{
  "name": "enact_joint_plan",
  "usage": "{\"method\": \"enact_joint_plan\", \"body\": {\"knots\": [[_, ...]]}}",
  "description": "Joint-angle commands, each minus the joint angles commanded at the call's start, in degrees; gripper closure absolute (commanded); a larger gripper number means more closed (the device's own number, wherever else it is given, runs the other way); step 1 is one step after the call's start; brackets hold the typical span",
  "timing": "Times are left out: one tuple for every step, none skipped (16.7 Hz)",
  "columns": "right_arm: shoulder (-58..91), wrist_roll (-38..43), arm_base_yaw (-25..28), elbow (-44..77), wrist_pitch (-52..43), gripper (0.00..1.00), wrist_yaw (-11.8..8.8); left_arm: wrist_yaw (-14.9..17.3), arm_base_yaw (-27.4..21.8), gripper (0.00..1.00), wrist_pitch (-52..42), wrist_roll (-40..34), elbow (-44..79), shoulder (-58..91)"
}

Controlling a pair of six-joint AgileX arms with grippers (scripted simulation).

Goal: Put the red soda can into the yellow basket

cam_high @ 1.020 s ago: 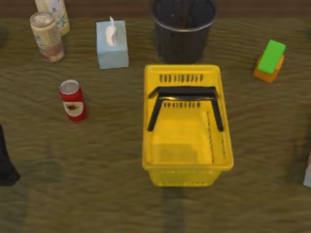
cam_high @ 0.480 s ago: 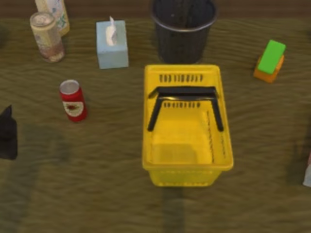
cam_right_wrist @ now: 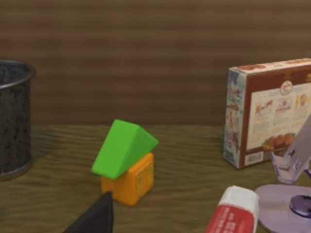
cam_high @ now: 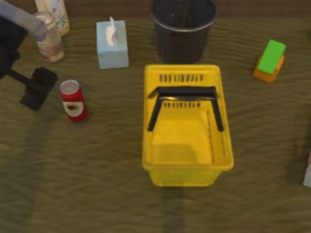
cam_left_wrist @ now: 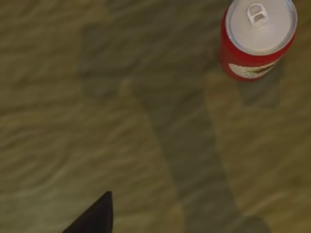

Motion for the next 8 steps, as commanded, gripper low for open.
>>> {"method": "enact_joint_plan", "body": {"knots": [[0.0, 0.0, 0.0, 0.0, 0.0, 0.0, 0.0, 0.0, -0.6, 0.0, -3.4, 1.5, 5.1, 6.1], [0.0, 0.0, 0.0, 0.0, 0.0, 0.0, 0.0, 0.0, -1.1, 0.0, -6.7, 3.0, 10.0, 11.9], [0.0, 0.0, 0.0, 0.0, 0.0, 0.0, 0.0, -0.1, -1.6, 0.0, -9.6, 4.4, 14.7, 17.3], [0.0, 0.0, 0.0, 0.0, 0.0, 0.0, 0.0, -0.1, -2.0, 0.0, -12.4, 5.6, 19.2, 22.4], [0.0, 0.0, 0.0, 0.0, 0.0, 0.0, 0.0, -0.1, -2.4, 0.0, -14.8, 6.8, 23.5, 27.0], [0.0, 0.0, 0.0, 0.0, 0.0, 0.0, 0.0, -0.1, -2.8, 0.0, -16.9, 7.9, 27.4, 31.1], [0.0, 0.0, 0.0, 0.0, 0.0, 0.0, 0.0, -0.1, -3.2, 0.0, -18.8, 8.8, 31.0, 34.7], [0.0, 0.0, 0.0, 0.0, 0.0, 0.0, 0.0, -0.1, -3.5, 0.0, -20.4, 9.7, 34.1, 37.8]]}}
